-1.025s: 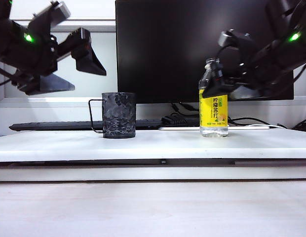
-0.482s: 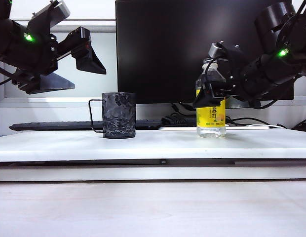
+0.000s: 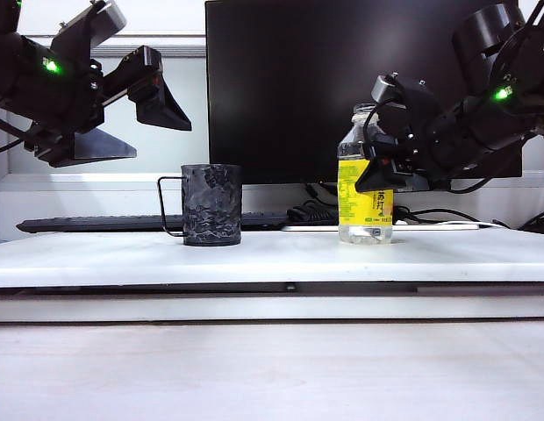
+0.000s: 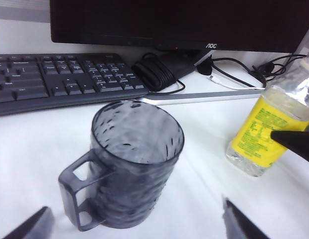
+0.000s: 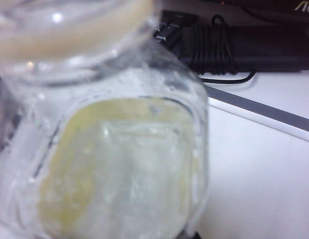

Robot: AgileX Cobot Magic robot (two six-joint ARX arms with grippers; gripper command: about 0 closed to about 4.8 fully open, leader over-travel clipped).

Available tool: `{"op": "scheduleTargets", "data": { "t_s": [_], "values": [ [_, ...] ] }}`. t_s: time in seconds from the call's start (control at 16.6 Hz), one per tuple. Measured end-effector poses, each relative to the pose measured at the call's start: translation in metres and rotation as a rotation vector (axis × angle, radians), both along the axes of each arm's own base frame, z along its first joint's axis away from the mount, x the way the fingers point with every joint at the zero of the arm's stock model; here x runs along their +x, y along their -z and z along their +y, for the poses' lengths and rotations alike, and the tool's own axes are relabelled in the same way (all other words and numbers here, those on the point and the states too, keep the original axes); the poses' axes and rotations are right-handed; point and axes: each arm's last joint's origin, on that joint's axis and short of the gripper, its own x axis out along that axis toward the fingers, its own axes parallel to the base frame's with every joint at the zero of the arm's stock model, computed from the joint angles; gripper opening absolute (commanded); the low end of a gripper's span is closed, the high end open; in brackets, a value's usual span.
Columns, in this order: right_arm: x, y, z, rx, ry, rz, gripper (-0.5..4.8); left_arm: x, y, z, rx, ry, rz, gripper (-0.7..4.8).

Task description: Carefully pick up the bottle and pour some water from the bottle into the cup.

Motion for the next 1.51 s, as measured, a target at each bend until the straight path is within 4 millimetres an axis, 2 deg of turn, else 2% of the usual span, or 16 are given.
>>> {"op": "scheduleTargets", "data": {
  "t_s": [0.3,0.42,0.66,0.9,1.09,1.33,1.51],
  "values": [
    [0.002,-0.005,0.001,-0.01,-0.005,0.009,1.69,0.0,0.0,0.0,0.0,0.0,-0.001,4.79],
    [0.009,-0.017,0.003,-0.032,-0.01,0.014,1.69,0.0,0.0,0.0,0.0,0.001,-0.001,4.79],
    [0.023,-0.047,0.007,-0.102,-0.039,-0.083,1.69,0.0,0.0,0.0,0.0,0.001,-0.001,4.79],
    [0.027,-0.065,0.015,-0.208,-0.082,-0.099,1.69,0.0,0.0,0.0,0.0,0.001,0.0,4.79],
    [0.023,-0.071,0.034,-0.297,-0.109,-0.16,1.69,0.0,-0.001,0.0,-0.004,0.001,-0.011,4.79],
    [0.009,-0.07,0.067,-0.409,-0.162,-0.219,1.69,0.0,-0.004,-0.002,-0.02,0.034,-0.037,4.79],
    [0.002,-0.07,0.08,-0.51,-0.185,-0.278,1.69,-0.003,-0.004,-0.007,-0.023,0.08,-0.036,4.79]
  ]
}}
